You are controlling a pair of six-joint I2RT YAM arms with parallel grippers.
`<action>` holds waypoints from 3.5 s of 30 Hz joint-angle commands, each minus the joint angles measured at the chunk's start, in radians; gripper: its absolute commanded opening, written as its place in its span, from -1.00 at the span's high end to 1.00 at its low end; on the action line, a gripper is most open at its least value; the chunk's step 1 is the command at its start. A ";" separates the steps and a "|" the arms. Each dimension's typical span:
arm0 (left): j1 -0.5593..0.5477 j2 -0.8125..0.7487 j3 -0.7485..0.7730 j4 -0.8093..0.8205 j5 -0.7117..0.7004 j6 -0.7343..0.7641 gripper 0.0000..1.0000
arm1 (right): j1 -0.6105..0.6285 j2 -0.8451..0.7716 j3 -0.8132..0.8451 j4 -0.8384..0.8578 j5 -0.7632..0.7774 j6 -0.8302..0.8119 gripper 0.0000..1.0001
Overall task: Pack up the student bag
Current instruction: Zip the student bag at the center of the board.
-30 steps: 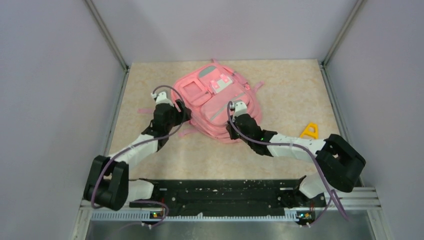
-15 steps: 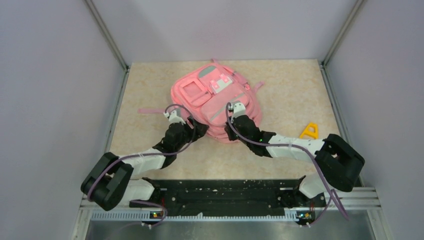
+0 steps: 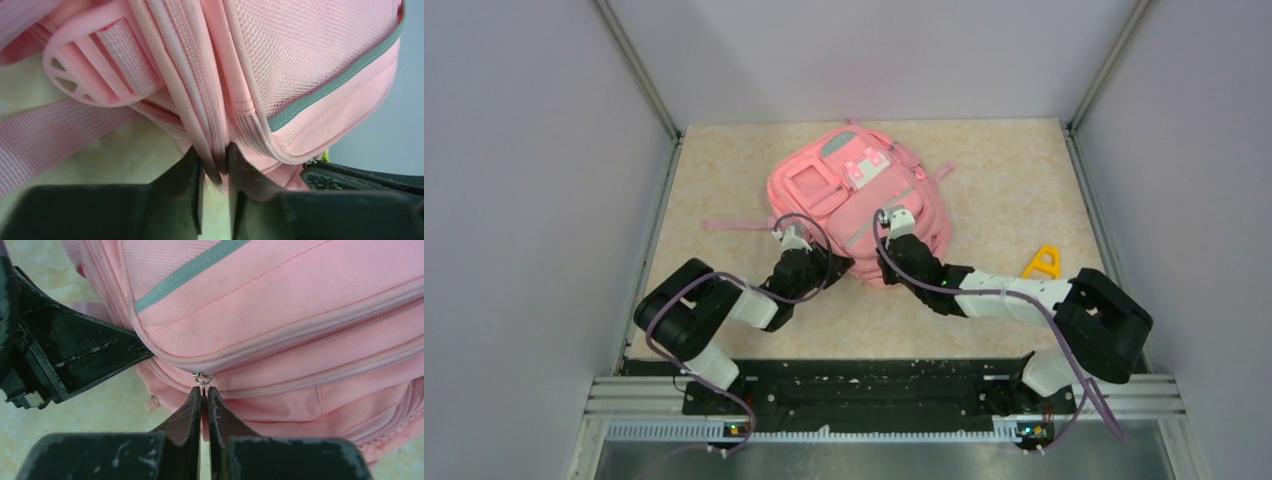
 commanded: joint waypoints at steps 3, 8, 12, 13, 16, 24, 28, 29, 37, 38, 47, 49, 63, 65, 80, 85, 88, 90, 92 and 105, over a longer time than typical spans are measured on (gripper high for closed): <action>0.005 -0.084 -0.048 0.049 -0.117 0.057 1.00 | -0.022 -0.038 0.016 -0.104 0.096 0.001 1.00; 0.124 -0.273 -0.115 -0.128 -0.104 0.122 1.00 | -0.094 -0.075 -0.004 -0.108 0.122 -0.036 1.00; 0.224 -0.462 -0.079 -0.419 -0.093 0.253 1.00 | -0.170 -0.079 -0.010 -0.086 0.110 -0.066 1.00; 0.248 -0.497 -0.056 -0.496 -0.095 0.295 1.00 | -0.192 -0.073 -0.006 -0.079 0.096 -0.072 1.00; 0.325 -0.582 -0.006 -0.639 -0.104 0.395 1.00 | -0.240 -0.052 0.007 -0.060 0.078 -0.094 1.00; 0.512 -0.398 0.194 -0.712 0.044 0.551 1.00 | -0.258 -0.033 0.033 -0.010 -0.148 -0.195 1.00; 0.544 -0.312 0.254 -0.647 -0.013 0.604 1.00 | -0.258 -0.026 0.033 0.018 -0.135 -0.255 1.00; 0.555 -0.296 0.271 -0.651 -0.019 0.617 1.00 | -0.257 -0.018 0.033 0.033 -0.109 -0.282 1.00; 0.633 -0.255 0.295 -0.666 -0.031 0.682 1.00 | -0.271 0.103 0.139 0.069 0.039 -0.464 1.00; 0.635 -0.256 0.296 -0.663 -0.030 0.687 1.00 | -0.276 0.116 0.150 0.079 0.042 -0.481 1.00; 0.645 -0.234 0.320 -0.690 -0.006 0.701 1.00 | -0.302 0.234 0.240 0.187 0.029 -0.624 1.00; 0.646 -0.234 0.326 -0.702 -0.011 0.706 1.00 | -0.310 0.249 0.244 0.220 0.010 -0.647 1.00; 0.343 -0.523 0.265 -0.728 -0.153 0.936 -0.25 | -0.311 0.174 0.230 0.141 -0.261 -0.576 1.00; 0.249 -0.565 0.217 -0.670 -0.155 0.998 -0.25 | -0.311 0.169 0.227 0.136 -0.273 -0.560 1.00; -0.111 -0.328 0.218 -0.373 -0.280 1.380 -0.43 | -0.311 0.141 0.226 0.090 -0.341 -0.512 1.00; -0.122 -0.222 0.284 -0.340 -0.306 1.436 -0.45 | -0.311 0.138 0.224 0.080 -0.341 -0.511 1.00; -0.127 -0.177 0.308 -0.320 -0.316 1.452 -0.41 | -0.311 0.142 0.224 0.079 -0.341 -0.511 1.00; -0.127 -0.158 0.318 -0.311 -0.328 1.451 -0.28 | -0.311 0.145 0.224 0.077 -0.341 -0.512 1.00; -0.129 -0.146 0.319 -0.291 -0.352 1.450 -0.04 | -0.311 0.147 0.224 0.082 -0.341 -0.513 1.00; -0.127 -0.189 0.239 -0.284 -0.424 1.448 1.00 | -0.401 0.221 0.290 0.101 -0.318 -0.506 1.00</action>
